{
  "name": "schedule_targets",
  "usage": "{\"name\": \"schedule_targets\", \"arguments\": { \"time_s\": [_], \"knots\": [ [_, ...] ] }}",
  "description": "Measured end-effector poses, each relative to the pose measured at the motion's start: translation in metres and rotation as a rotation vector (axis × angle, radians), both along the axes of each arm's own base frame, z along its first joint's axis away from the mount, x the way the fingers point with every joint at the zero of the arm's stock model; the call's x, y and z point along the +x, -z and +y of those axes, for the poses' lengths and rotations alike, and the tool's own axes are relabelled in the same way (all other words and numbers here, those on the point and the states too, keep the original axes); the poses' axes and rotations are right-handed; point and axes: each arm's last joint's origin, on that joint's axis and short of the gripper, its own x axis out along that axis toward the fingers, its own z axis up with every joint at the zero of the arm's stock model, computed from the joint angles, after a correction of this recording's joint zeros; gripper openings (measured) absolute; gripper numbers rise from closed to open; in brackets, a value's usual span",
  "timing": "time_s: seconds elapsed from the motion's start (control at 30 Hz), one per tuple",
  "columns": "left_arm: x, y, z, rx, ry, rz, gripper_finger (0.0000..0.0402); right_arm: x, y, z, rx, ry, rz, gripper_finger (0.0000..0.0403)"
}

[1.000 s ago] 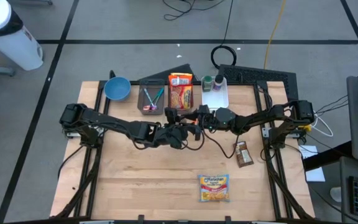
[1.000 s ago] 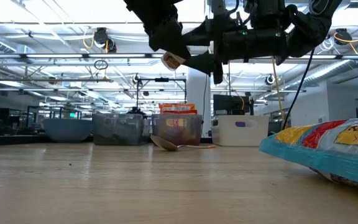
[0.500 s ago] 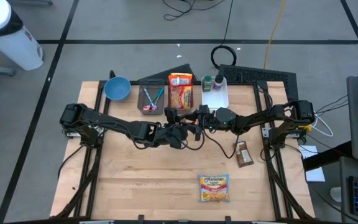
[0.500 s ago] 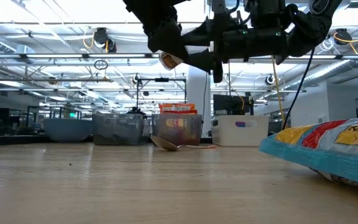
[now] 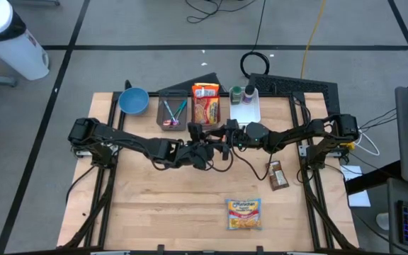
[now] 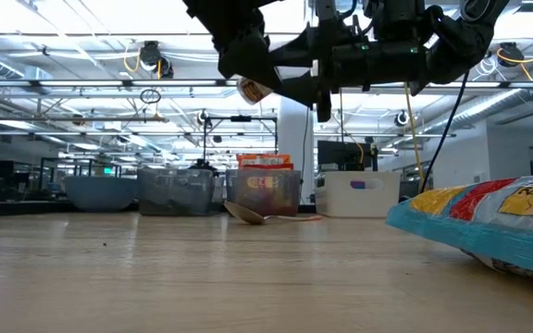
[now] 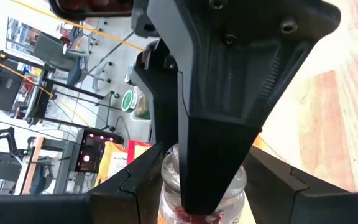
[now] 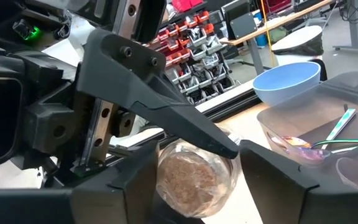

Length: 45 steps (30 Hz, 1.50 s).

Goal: Pick & Place Food Item
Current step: Put the brown seasoning bottle into the white bin

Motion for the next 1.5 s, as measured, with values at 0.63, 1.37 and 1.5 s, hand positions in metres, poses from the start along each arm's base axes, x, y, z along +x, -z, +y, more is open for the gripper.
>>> {"name": "schedule_targets", "arguments": {
  "time_s": [0.63, 1.37, 1.5],
  "knots": [
    [0.0021, -0.0009, 0.0011, 0.06, 0.039, 0.032, 0.0188, 0.0001, 0.0003, -0.0001, 0.025, 0.003, -0.002, 0.0258],
    [0.0077, 0.004, 0.008, 0.065, 0.021, 0.031, 0.0188, -0.0002, 0.0018, -0.0014, 0.022, -0.018, 0.016, 0.0198],
    [0.0075, 0.0046, 0.0082, 0.066, 0.017, 0.033, 0.0188, -0.0002, 0.0018, -0.0014, 0.017, -0.018, 0.017, 0.0179]
  ]
}}
